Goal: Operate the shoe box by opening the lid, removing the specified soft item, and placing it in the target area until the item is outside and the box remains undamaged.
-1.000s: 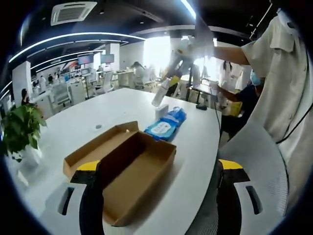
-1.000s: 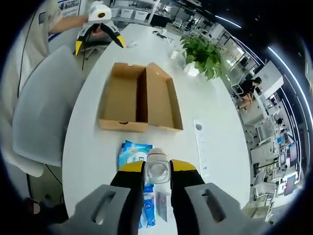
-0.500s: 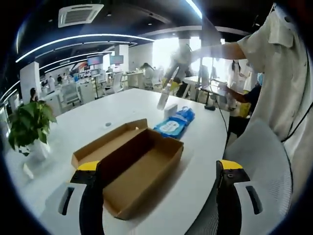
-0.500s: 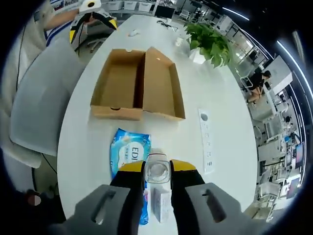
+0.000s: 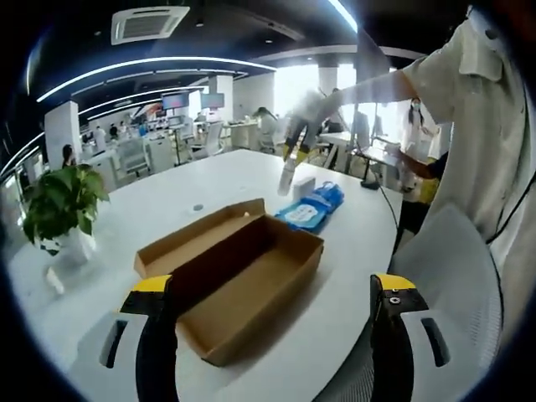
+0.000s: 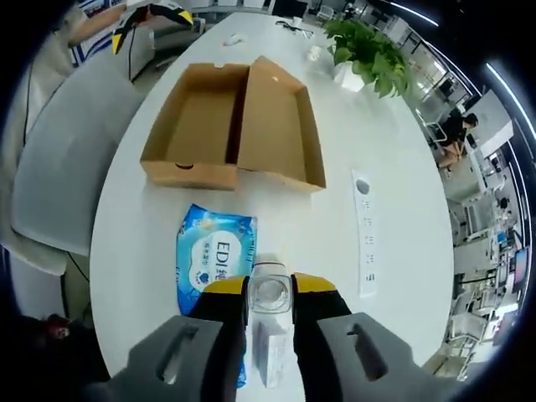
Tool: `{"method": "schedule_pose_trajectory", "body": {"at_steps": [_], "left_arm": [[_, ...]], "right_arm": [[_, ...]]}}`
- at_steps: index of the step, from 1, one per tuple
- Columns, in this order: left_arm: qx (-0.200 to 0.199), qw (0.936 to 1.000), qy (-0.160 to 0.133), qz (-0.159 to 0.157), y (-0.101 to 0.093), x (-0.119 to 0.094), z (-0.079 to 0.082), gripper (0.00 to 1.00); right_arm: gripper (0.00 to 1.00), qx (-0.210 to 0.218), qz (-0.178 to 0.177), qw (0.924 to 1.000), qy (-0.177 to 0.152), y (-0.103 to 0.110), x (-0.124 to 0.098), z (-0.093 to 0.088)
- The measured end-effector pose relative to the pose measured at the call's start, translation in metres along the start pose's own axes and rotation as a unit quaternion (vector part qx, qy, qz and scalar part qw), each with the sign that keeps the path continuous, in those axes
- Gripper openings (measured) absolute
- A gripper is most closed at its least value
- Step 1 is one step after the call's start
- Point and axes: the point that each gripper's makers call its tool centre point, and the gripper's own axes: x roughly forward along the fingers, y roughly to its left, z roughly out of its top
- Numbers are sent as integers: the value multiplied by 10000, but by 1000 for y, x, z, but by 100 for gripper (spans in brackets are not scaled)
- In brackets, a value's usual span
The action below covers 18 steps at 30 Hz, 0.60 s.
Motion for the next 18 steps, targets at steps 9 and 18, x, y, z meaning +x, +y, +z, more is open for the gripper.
{"method": "schedule_pose_trajectory", "body": {"at_steps": [9,18], "left_arm": [[-160,9997,-28,204,4,-4,-4,100],[-250,9992,40,309,6,-4,-8,100]], "right_arm": [[17,-19,109,9999,115,-5,21,-9],[17,36,260,9994,245,-4,42,-21]]}}
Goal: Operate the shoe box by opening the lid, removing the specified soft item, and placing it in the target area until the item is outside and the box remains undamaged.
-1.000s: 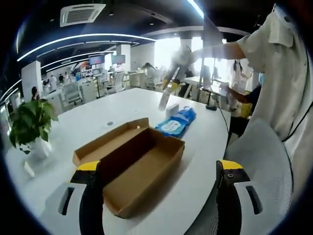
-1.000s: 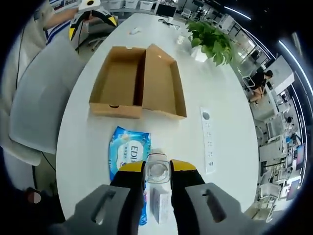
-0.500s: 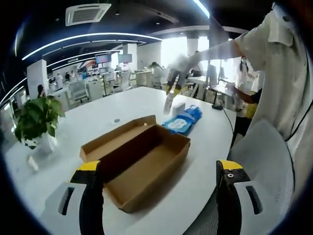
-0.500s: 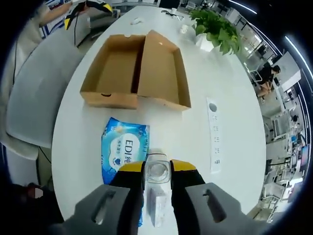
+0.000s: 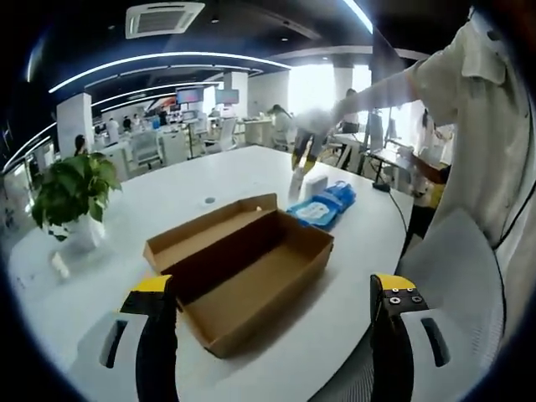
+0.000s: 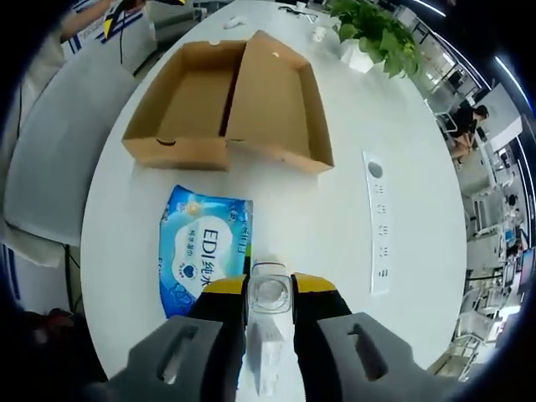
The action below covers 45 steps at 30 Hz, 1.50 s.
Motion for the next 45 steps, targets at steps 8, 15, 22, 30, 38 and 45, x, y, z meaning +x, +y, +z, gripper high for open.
{"method": "schedule_pose_trajectory", "body": {"at_steps": [8,15,22,30,38,45], "left_arm": [[-95,9999,82,1,-2,2,-6,100],[-161,9998,123,-17,-4,5,-10,100],[-242,9996,148,3,-2,6,-14,100],[-293,9993,212,41,3,7,-18,100],[-443,9984,251,243,17,11,-23,100],[-730,9950,332,599,38,16,-35,84]], "right_arm": [[17,47,94,9999,45,1,13,-6],[17,57,171,9998,97,0,20,-9],[18,92,251,9996,114,-2,24,-11],[18,129,227,9996,106,-6,22,-11],[19,180,108,9997,82,-11,17,-12],[26,291,-94,9995,-123,-20,7,-5]]}}
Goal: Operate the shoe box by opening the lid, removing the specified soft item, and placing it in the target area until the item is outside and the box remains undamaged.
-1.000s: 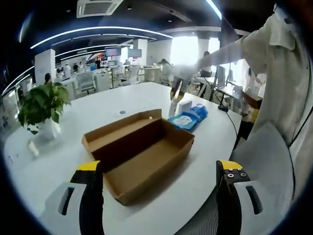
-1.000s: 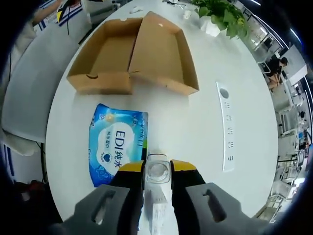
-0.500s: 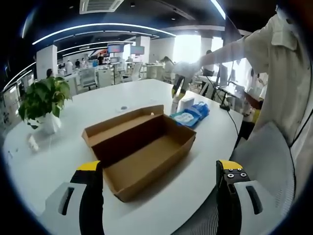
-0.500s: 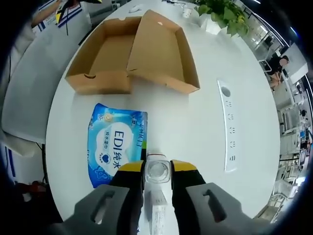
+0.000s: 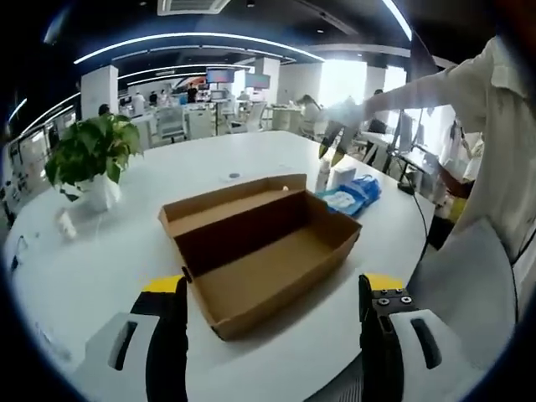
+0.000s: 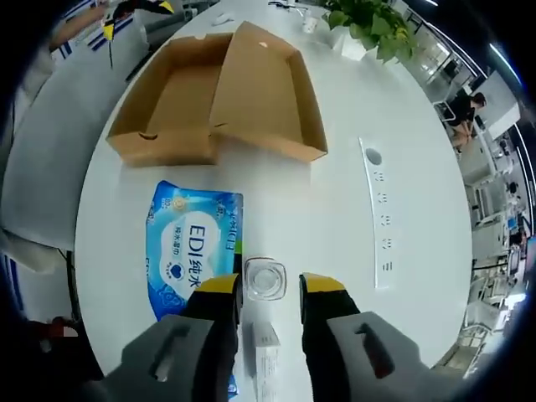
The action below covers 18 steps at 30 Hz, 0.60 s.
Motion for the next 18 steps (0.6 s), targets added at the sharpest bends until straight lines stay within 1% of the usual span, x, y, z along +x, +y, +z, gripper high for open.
{"method": "schedule_pose_trajectory", "body": {"at_steps": [2,3,4,6,9,10,12,13,15,16,18], "left_arm": [[-91,9998,82,146,6,1,-3,80],[-91,9997,29,213,9,2,-2,80],[-180,9996,-22,233,9,3,-1,80],[-276,9993,-29,261,11,4,-1,77],[-326,9988,-11,358,14,6,-3,67],[-352,9986,-23,399,15,6,-2,64],[-438,9978,-102,485,18,6,0,58],[-508,9974,-114,500,19,6,1,55],[-665,9961,-87,567,23,8,-1,52],[-724,9954,-68,626,26,9,-2,50],[-818,9939,-34,737,32,10,-5,45]], "right_arm": [[27,269,-132,9994,-185,-5,-5,8],[28,293,-131,9993,-192,-6,-5,9],[29,297,-155,9991,-253,-8,-7,12],[30,441,-194,9982,-352,-10,-8,18],[30,797,-286,9949,-555,-13,-9,31],[30,847,-296,9942,-592,-14,-9,35],[30,1019,-339,9918,-690,-16,-7,43],[30,1181,-338,9894,-776,-18,-6,48],[31,1370,-373,9864,-824,-21,-4,54],[30,1530,-389,9835,-887,-23,-1,59],[30,1720,-410,9805,-853,-24,4,64]]}}
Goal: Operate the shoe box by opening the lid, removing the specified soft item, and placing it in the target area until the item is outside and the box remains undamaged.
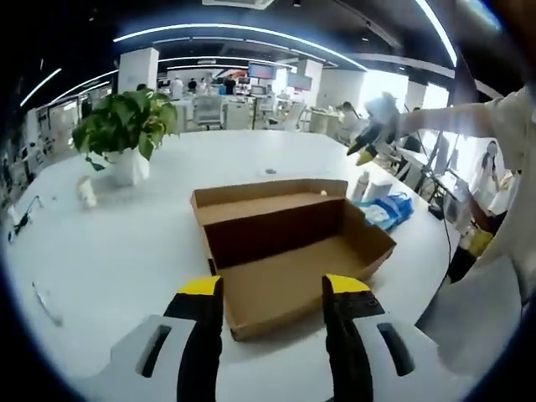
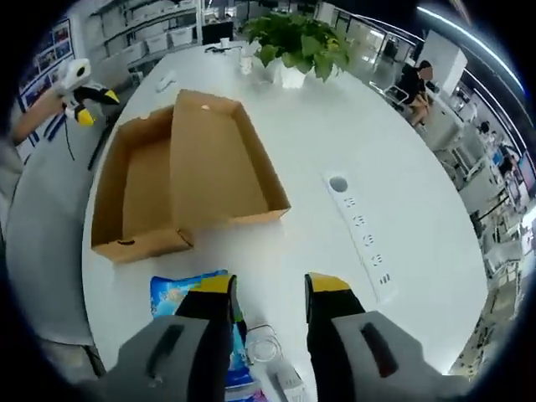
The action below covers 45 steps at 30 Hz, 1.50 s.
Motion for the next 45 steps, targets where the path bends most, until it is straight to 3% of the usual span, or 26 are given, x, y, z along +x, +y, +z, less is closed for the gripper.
{"method": "schedule_pose_trajectory", "body": {"at_steps": [4,10,14,19,26,28,32,33,35,37,42,45], "left_arm": [[-175,9996,21,211,11,4,-4,37],[-218,9984,278,433,23,14,-20,32],[-320,9970,445,547,29,19,-34,27],[-543,9948,550,656,33,24,-47,24],[-708,9936,462,745,37,25,-48,15],[-765,9930,470,762,38,26,-49,9],[-773,9927,491,788,41,28,-53,6],[-740,9927,491,812,42,28,-54,5],[-796,9929,459,760,41,28,-53,5],[-838,9926,461,743,43,29,-54,5],[-922,9926,369,693,45,30,-54,4],[-924,9929,312,683,43,30,-54,4]], "right_arm": [[28,461,-7,9988,-182,4,14,13],[26,1428,-69,9888,-430,7,36,32],[24,1856,-264,9808,-535,4,49,40],[22,2053,-604,9753,-552,2,65,44],[20,2804,-961,9525,-695,-5,81,47],[19,3101,-1048,9430,-600,-7,85,42],[17,3505,-1077,9286,-571,-5,90,37],[16,3728,-1057,9207,-464,-2,92,32],[14,3952,-972,9127,-356,5,95,27],[7,3771,-989,9205,-252,10,96,24],[4,3862,-1022,9164,-238,14,94,25],[2,3745,-1057,9209,-224,17,90,25]]}}
